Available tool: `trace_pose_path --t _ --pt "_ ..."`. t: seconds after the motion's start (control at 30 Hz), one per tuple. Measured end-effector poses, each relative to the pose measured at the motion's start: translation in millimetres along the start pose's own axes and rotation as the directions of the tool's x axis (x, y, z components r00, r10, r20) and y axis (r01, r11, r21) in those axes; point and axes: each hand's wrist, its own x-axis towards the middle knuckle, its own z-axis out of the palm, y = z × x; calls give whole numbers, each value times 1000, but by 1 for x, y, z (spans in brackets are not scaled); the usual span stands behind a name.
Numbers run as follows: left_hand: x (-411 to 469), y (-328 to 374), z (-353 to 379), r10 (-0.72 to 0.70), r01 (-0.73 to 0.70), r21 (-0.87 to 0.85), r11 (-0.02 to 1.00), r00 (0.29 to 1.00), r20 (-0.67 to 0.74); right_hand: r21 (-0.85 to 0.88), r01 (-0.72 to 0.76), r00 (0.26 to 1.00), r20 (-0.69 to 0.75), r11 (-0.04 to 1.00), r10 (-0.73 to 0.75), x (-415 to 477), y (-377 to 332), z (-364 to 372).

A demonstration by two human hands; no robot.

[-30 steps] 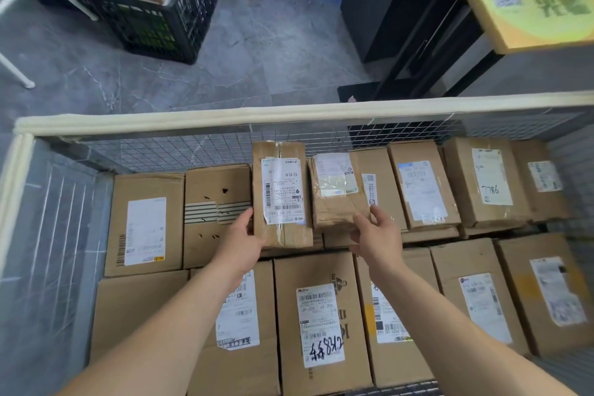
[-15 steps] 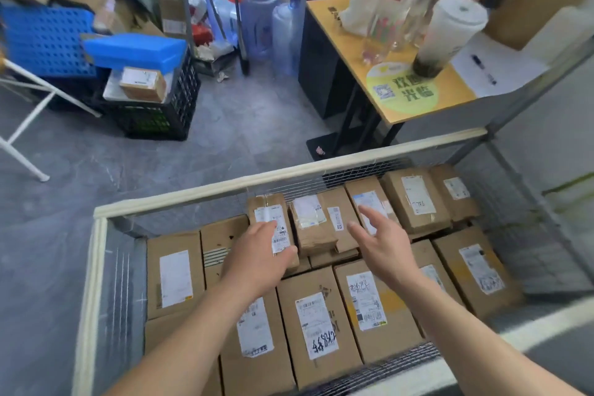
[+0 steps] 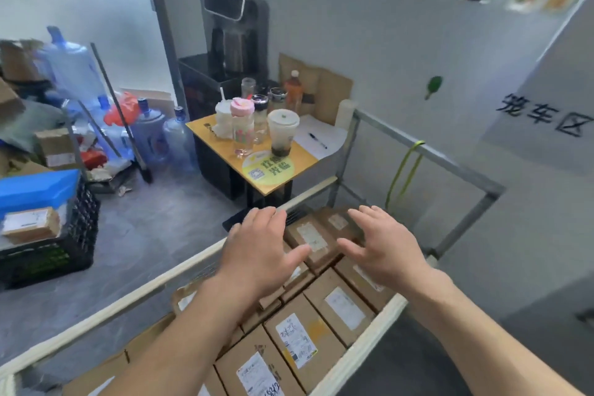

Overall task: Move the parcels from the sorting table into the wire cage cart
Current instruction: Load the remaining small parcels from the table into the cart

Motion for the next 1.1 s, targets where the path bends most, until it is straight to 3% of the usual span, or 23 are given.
trace_pose_path --t 0.23,0.53,0.83,1.1 --pt "27 130 3 231 -229 58 972 973 -29 -69 -210 976 -71 975 205 -62 102 -73" --pt "31 329 44 446 -445 22 895 894 -54 13 -486 865 -133 874 484 -162 258 -140" --pt "25 488 93 579 -580 -66 812 815 -36 33 -629 754 -217 777 620 -250 386 -188" --pt "21 582 134 711 -708 -67 703 703 28 72 -746 621 -283 662 731 -309 447 -201"
